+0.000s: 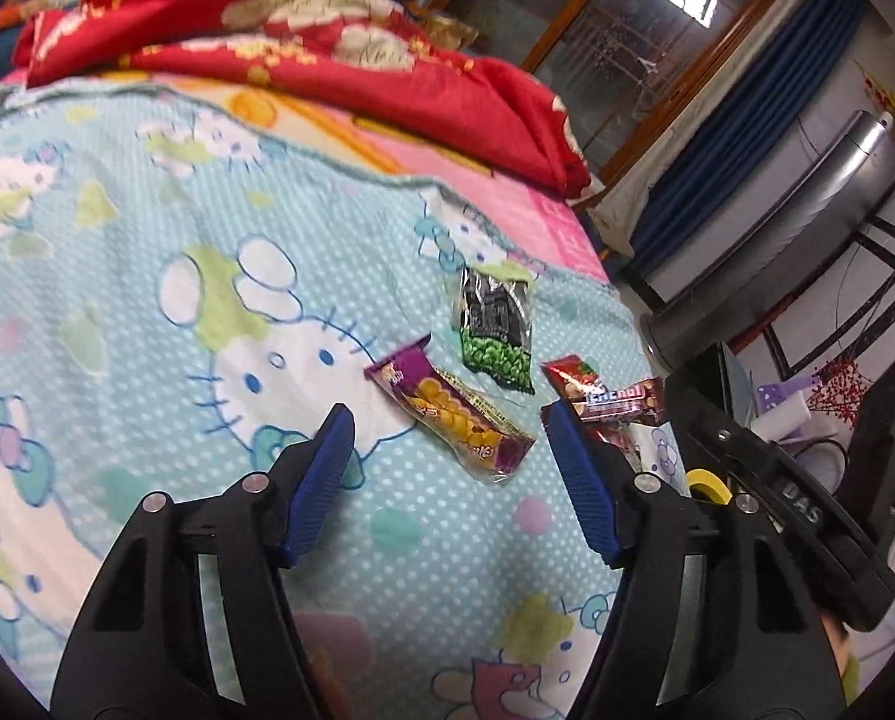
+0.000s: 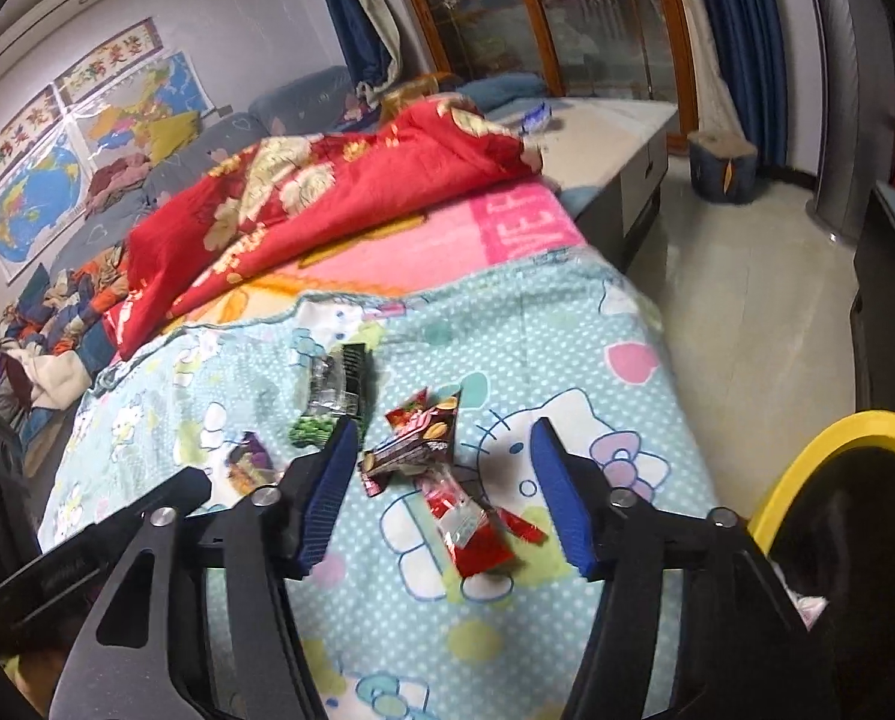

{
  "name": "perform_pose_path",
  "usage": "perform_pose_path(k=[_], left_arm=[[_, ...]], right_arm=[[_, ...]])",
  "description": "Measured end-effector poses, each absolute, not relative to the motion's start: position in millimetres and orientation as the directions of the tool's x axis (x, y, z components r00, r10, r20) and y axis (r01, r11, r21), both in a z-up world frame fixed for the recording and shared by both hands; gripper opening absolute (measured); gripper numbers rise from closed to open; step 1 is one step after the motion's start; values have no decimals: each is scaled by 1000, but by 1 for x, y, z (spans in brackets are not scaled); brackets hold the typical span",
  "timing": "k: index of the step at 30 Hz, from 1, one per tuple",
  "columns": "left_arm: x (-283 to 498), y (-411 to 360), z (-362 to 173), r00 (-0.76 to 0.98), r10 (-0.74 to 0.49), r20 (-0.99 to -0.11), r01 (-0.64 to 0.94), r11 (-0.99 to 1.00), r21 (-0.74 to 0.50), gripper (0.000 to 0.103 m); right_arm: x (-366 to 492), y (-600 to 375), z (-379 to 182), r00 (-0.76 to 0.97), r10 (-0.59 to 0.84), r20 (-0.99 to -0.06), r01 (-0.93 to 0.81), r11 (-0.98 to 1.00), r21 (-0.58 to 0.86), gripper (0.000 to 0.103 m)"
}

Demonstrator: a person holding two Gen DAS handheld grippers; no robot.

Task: Collect trash
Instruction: 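Grasp the purple snack packet with the left gripper while the right grasps a red wrapper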

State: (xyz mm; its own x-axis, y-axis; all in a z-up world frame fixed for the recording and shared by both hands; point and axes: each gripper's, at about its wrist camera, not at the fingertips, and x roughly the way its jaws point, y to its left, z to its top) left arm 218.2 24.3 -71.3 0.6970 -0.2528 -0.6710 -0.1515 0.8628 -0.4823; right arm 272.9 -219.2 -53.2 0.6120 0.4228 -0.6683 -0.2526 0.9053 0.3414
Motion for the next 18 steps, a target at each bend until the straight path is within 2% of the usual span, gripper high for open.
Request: perform_pose_path(k=[3, 6, 7, 9, 11, 16, 18], left_arm=[[228, 23, -81, 679, -258, -687, -175, 852, -493, 56], [235, 24, -88, 666, -263, -698, -202, 837, -508, 54], [237, 24, -90, 664, -259, -702, -215, 833, -511, 49], [240, 25, -92, 664, -260, -701, -226, 824, -520, 46], [242, 26, -94, 661, -256, -705, -236, 822, -519, 35], [245, 18, -95, 659, -250, -709, -217, 839, -498, 16], [244, 14, -94, 657, -255, -709, -201, 847, -491, 13]], right_arm=[[285, -218, -66, 579, 440, -687, -234, 896, 377, 47], [292, -217, -75, 551, 487, -678, -238, 870, 432, 27], [292, -216, -76, 545, 495, -677, -245, 866, 436, 19], [288, -216, -74, 552, 503, -666, -259, 862, 436, 19], [280, -215, -70, 558, 511, -654, -283, 858, 428, 16], [259, -219, -60, 583, 504, -637, -320, 863, 390, 13], [250, -222, -57, 591, 500, -633, -325, 866, 380, 12]])
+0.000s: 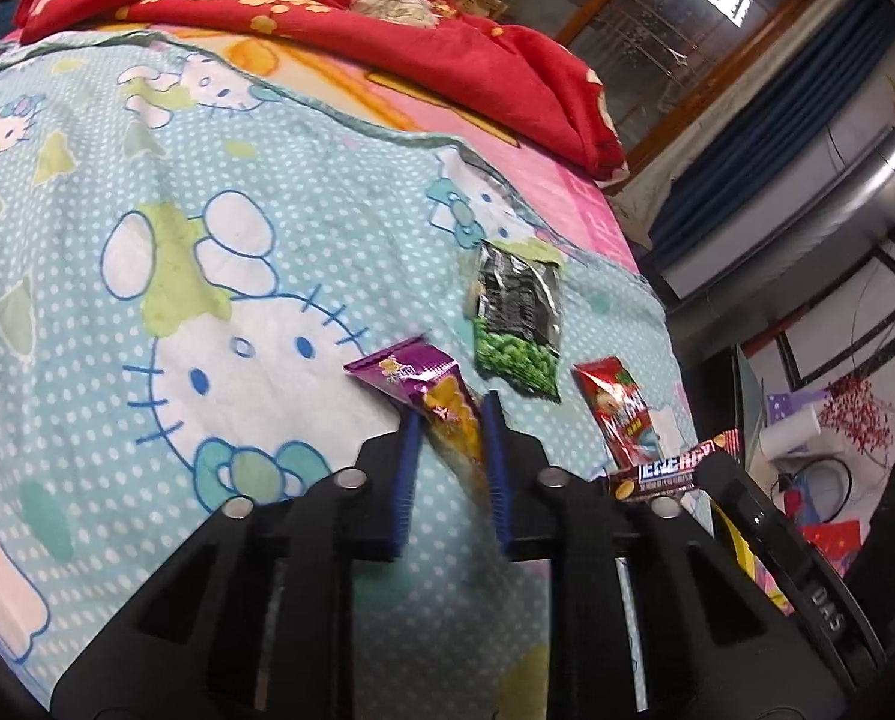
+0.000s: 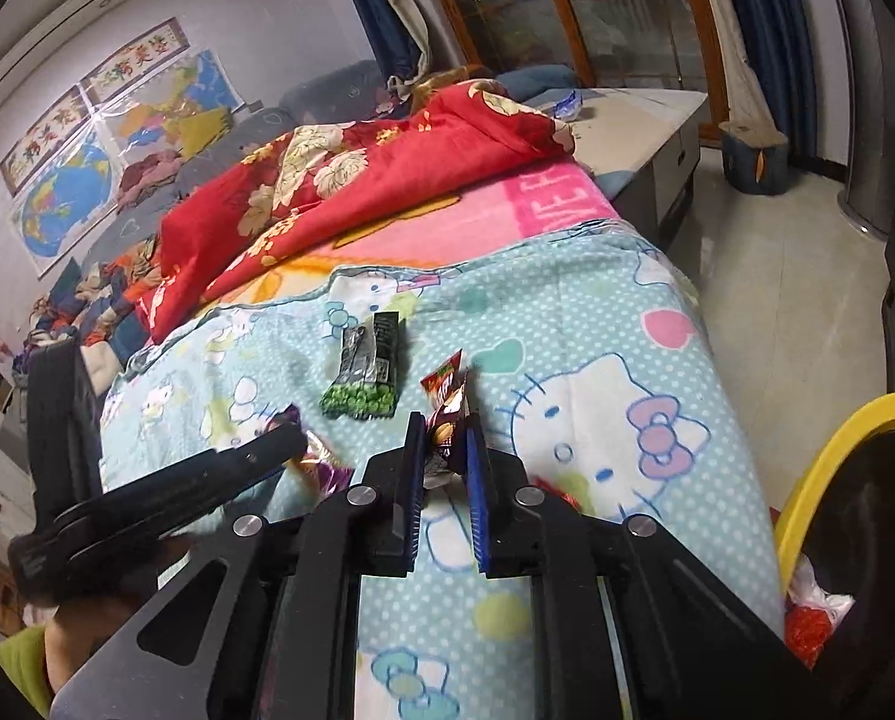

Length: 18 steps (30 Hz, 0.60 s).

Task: Collect trash
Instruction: 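Grasp the purple snack packet with the left gripper while the right grasps a red wrapper, then carry the purple packet and red wrapper over the yellow bin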

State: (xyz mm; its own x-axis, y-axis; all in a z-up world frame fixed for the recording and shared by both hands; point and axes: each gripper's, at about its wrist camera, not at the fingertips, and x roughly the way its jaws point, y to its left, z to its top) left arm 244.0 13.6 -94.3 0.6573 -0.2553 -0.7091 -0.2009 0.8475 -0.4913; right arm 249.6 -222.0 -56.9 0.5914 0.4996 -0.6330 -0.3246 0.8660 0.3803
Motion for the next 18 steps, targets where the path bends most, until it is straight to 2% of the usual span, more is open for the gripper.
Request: perform_pose_path(k=[5, 18], left_arm=[[232, 4, -91, 656, -268, -706, -161, 864, -478, 8], [184, -25, -60, 707, -269, -654, -40, 908, -417, 8]], right_arm=[[229, -229, -51, 603, 503, -619, -337, 864, 374, 11], [179, -252, -39, 633, 494, -596, -339, 869, 361, 11]])
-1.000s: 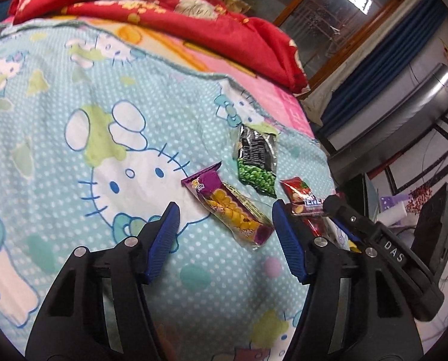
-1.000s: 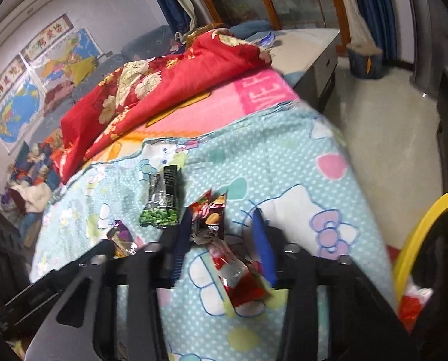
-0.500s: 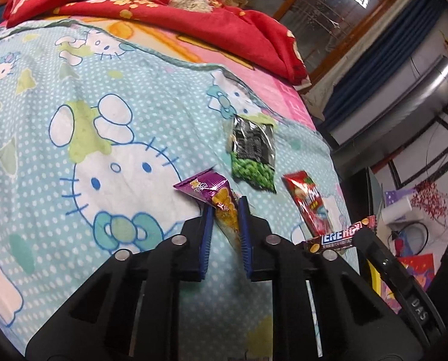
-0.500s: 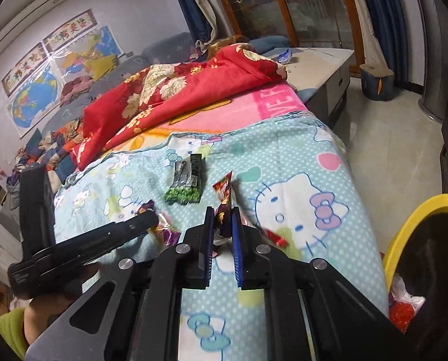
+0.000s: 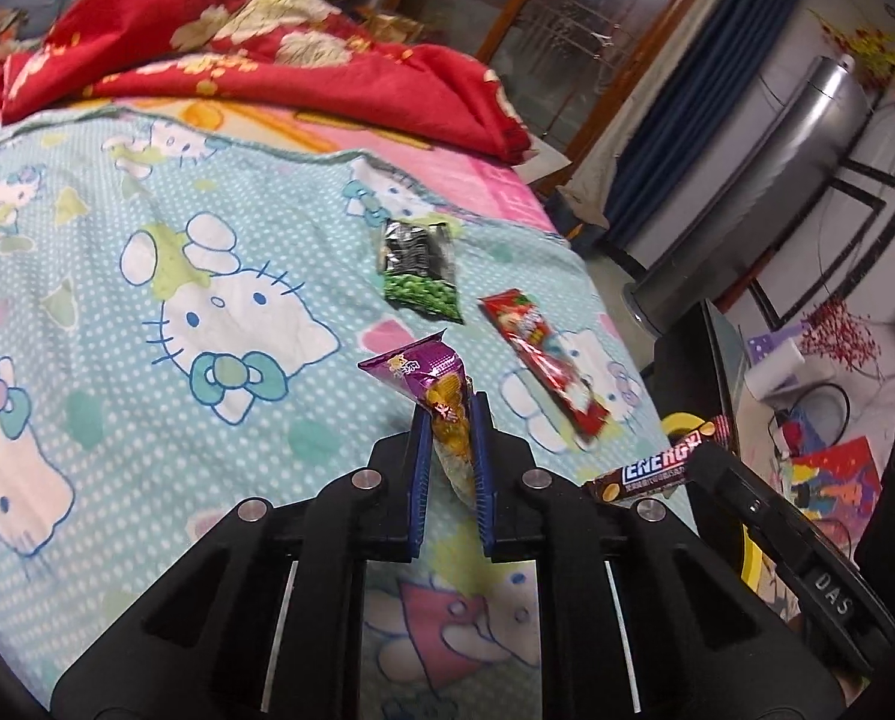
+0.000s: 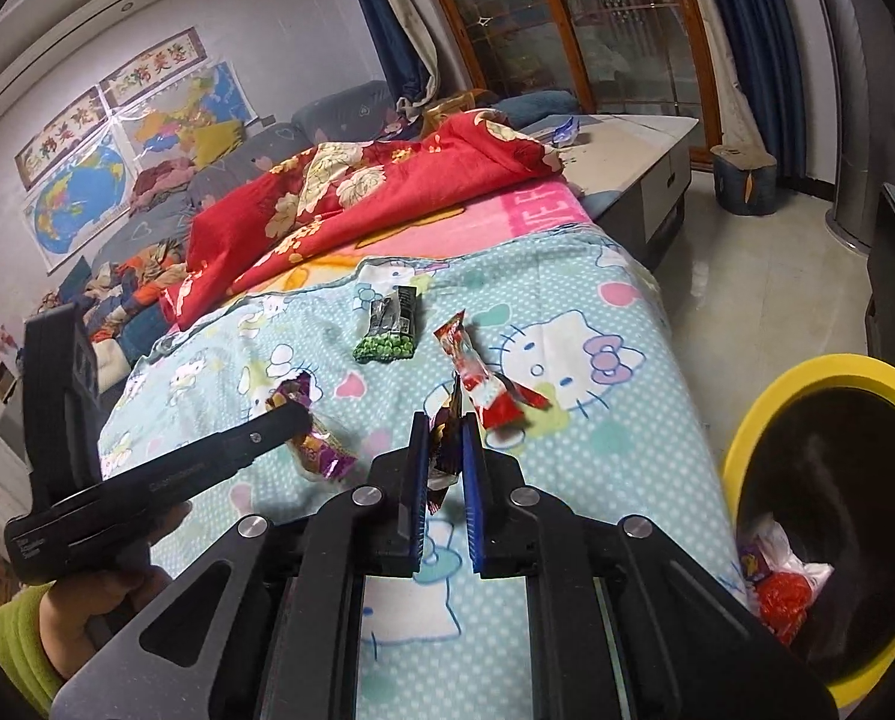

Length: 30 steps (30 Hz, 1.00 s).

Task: Collect trash
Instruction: 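Carry the purple packet and red wrapper over the yellow bin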

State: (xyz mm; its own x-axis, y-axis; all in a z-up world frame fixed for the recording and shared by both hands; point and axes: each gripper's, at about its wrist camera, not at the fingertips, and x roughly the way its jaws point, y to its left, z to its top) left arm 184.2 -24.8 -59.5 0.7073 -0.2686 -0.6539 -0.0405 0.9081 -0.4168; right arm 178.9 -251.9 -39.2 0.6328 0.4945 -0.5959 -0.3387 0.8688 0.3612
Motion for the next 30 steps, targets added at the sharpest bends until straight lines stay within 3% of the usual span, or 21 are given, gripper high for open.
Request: perform_pose_path(k=[30], left_arm=[[145, -77, -10, 742, -371, -558, 164, 908, -386, 8]], right_arm=[[141, -311, -21, 706, 434, -559, -259, 894, 367, 10]])
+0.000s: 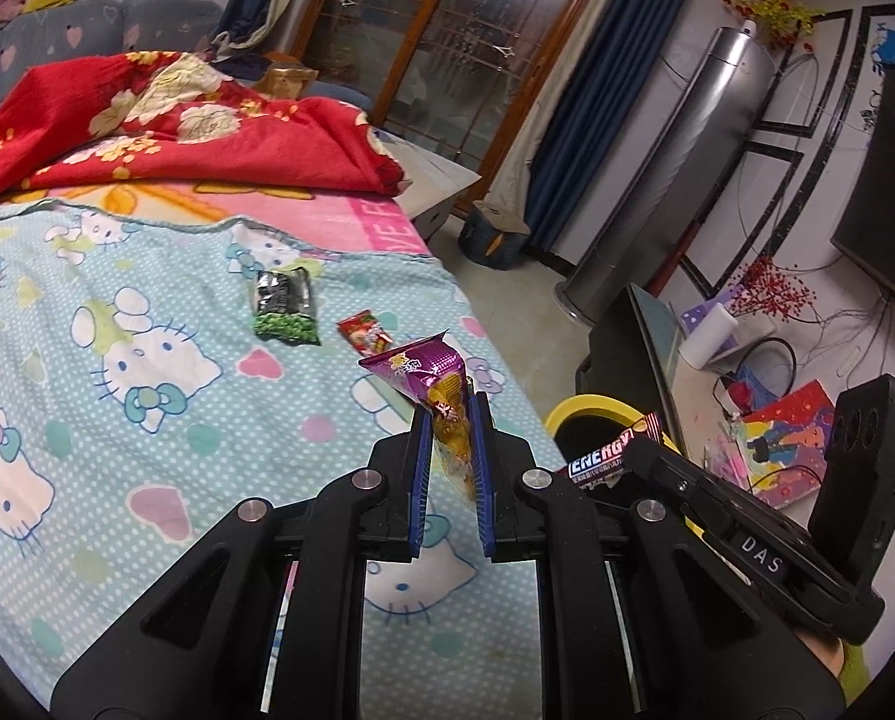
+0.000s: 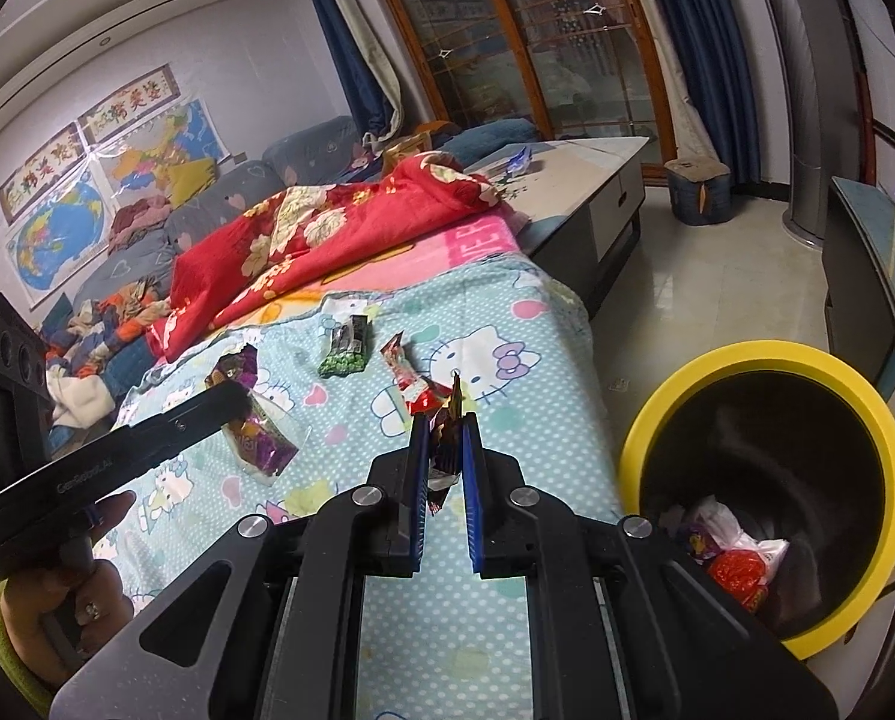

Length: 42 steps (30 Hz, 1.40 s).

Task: Collect trash
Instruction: 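Carry the purple packet and red wrapper over the yellow bin, then open both grippers to drop the packet and wrapper into the bin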

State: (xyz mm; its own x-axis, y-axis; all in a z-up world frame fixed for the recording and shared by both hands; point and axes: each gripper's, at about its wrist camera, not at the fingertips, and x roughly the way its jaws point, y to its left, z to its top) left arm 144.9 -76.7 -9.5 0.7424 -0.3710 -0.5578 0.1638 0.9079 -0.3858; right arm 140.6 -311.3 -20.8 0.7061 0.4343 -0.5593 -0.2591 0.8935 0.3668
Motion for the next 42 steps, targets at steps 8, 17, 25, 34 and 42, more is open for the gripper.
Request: perform_pose_path(k=[8, 17, 25, 34, 42], left_arm=[[138, -104, -6, 722, -418, -552, 234, 898, -373, 8], [135, -148, -5, 678, -477, -559, 328, 877, -350, 8], [137, -193, -5, 636, -519, -571, 418, 854, -311, 8], [138, -239, -14, 591, -549, -591, 500, 824, -266, 8], [144, -265, -33, 539, -561, -628, 538, 803, -256, 8]], right_arm=[[132, -335, -12, 753, 368, -545, -205, 919, 336, 10], [123, -381, -10, 799, 252, -546, -88, 947, 309, 10], [122, -420, -14, 823, 158, -545, 17, 953, 303, 10], [118, -460, -23, 830, 87, -550, 117, 938, 325, 10], [114, -487, -33, 826, 50, -561, 180, 920, 348, 10]])
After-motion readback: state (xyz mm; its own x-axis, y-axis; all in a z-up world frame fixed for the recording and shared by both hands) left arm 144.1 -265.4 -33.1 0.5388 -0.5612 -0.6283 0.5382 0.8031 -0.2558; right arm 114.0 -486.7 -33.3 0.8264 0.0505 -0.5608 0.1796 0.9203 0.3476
